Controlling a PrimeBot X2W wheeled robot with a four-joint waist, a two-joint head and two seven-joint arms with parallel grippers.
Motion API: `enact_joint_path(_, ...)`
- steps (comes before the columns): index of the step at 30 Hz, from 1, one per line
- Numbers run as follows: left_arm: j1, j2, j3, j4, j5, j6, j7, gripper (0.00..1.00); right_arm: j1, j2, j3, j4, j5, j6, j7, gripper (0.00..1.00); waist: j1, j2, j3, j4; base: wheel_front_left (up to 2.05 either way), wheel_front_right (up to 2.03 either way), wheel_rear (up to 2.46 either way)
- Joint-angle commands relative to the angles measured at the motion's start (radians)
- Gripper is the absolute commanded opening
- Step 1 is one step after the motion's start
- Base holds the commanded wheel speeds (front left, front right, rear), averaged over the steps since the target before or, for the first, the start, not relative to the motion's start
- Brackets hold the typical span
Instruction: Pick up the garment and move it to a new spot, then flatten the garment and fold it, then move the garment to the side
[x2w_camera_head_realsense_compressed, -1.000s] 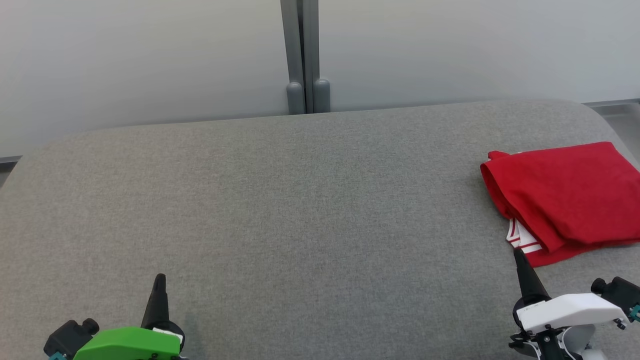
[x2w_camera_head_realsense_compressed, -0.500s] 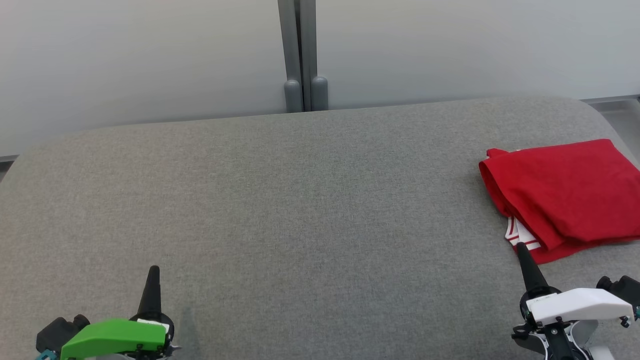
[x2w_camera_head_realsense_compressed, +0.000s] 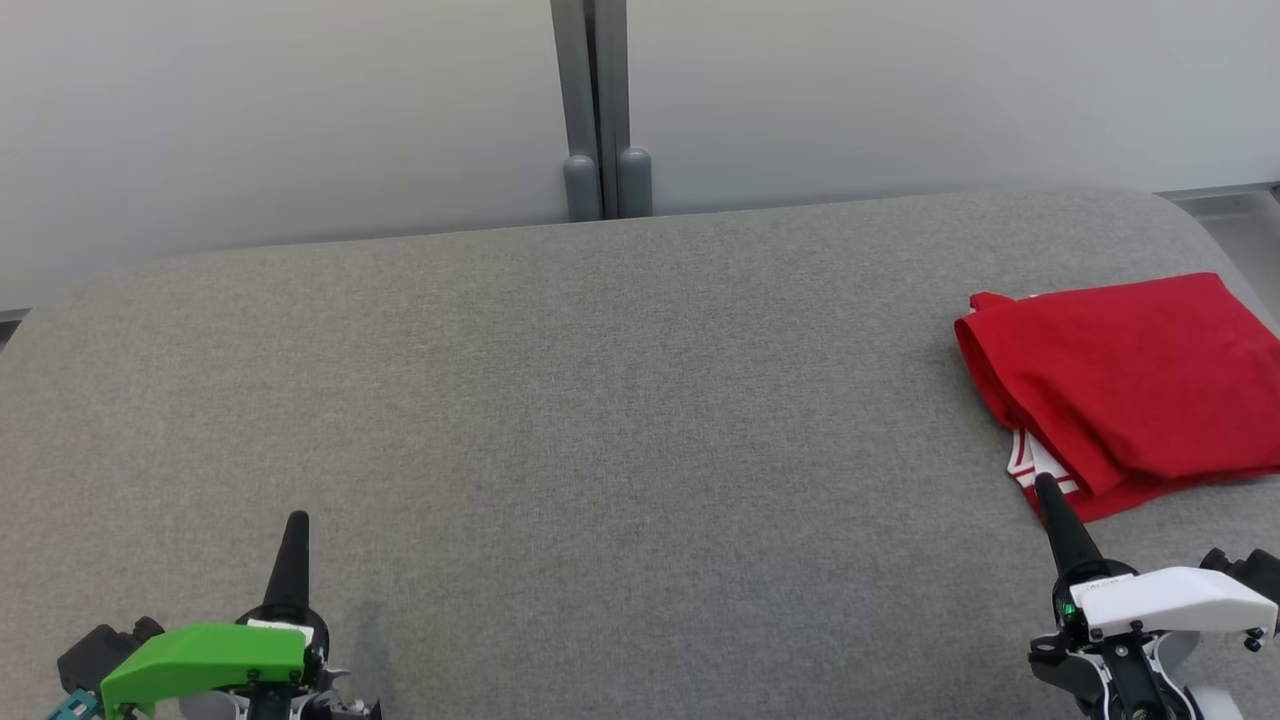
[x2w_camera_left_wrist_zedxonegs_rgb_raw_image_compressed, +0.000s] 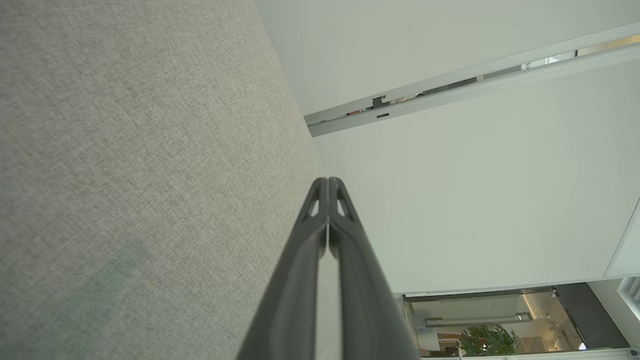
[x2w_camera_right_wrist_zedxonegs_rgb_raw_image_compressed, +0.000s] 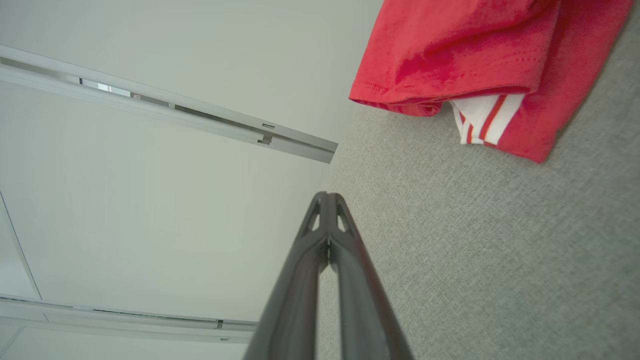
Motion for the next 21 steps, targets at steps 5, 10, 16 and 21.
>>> enact_joint_path(5, -0.031, 0.007, 0.016, -0.011, -0.054, -0.007, 0.015, 0.00, -0.022, -0.006, -0.008, -0.013, 0.059, 0.000, 0.018, 0.00, 0.0000, 0.0000, 0.002, -0.002, 0.00, 0.00, 0.00)
enact_joint_path(10, -0.046, 0.007, 0.036, -0.013, -0.142, -0.010, 0.042, 0.00, -0.026, -0.007, -0.016, -0.019, 0.157, 0.000, 0.045, 0.00, 0.0000, 0.0000, 0.008, -0.007, 0.00, 0.00, 0.00)
enact_joint_path(16, -0.056, 0.006, 0.045, -0.014, -0.177, -0.011, 0.055, 0.00, -0.030, -0.008, -0.019, -0.022, 0.201, 0.000, 0.057, 0.00, 0.0000, 0.0000, 0.010, -0.009, 0.00, 0.00, 0.00)
enact_joint_path(21, -0.059, 0.006, 0.051, -0.014, -0.209, -0.013, 0.064, 0.00, -0.033, -0.008, -0.022, -0.024, 0.236, 0.000, 0.067, 0.00, 0.0000, 0.0000, 0.012, -0.011, 0.00, 0.00, 0.00)
